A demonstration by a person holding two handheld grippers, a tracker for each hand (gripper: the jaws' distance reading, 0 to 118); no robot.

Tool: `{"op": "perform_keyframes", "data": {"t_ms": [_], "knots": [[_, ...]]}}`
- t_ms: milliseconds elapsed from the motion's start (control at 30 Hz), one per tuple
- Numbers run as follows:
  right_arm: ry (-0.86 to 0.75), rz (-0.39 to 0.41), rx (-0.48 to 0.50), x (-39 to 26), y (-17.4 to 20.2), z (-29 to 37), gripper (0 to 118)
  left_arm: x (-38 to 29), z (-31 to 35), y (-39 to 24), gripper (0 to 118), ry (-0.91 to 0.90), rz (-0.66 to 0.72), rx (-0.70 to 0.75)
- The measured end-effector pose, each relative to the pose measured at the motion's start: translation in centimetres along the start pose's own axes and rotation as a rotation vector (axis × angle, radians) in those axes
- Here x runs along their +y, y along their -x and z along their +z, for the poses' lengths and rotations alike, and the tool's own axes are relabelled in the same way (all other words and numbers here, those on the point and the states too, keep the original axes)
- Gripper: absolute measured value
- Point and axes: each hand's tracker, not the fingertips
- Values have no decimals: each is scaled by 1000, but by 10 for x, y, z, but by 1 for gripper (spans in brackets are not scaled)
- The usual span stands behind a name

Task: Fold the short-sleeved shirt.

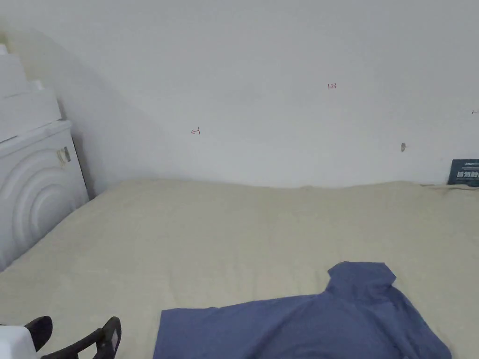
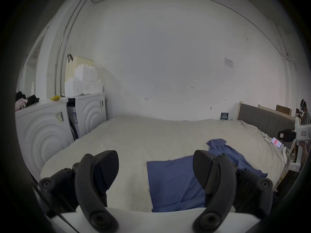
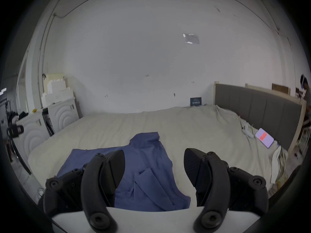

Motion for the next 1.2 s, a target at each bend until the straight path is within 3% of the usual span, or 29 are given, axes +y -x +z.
{"op": "perform_keyframes", "data": {"t_ms": [67, 100, 133, 167, 200, 300, 333, 367, 500, 733, 900, 1000, 1067, 1100, 1167, 1200], "knots": [[8, 48, -12, -2, 11, -4, 76, -4, -2, -7, 84, -11, -10, 19], [24, 60, 1, -3, 15, -5, 76, -7, -1, -12, 72, -20, -17, 42], [30, 62, 18, -5, 19, -6, 74, -10, -2, -16, 49, -15, -28, 55], [38, 62, 38, -8, 21, -6, 69, -13, -4, -18, 35, -10, -33, 50], [38, 58, 44, -15, 19, -10, 60, -17, -5, -19, 26, 0, -33, 48], [47, 73, 55, -25, 28, -10, 16, -28, -6, -20, 14, 52, 9, -21], [50, 76, 52, -28, 32, -9, 5, -32, -6, -21, 4, 64, 3, -22], [53, 77, 49, -30, 34, -9, 4, -36, -6, -24, 0, 67, 1, -13], [97, 17, 102, -42, 35, -9, 2, -52, -3, -26, 0, 98, 15, -23], [113, 113, 69, -49, 45, -10, 3, -56, -6, -25, 0, 120, 19, -15], [121, 94, 76, -52, 45, -13, 3, -68, -19, -22, 0, 233, -13, -6], [155, 60, 83, -60, 41, -12, 3, -90, -31, -16, 14, 360, -16, -13], [169, 60, 81, -66, 39, -11, 3, -104, -39, -10, 16, 417, -2, -7], [176, 60, 77, -69, 37, -11, 3, -114, -45, -7, 26, 432, -7, -4], [205, 47, 70, -73, 36, -12, 3, -132, -62, -4, 63, 509, -67, 1], [219, 38, 70, -75, 34, -14, 3, -142, -70, -3, 72, 542, -94, -3]]}}
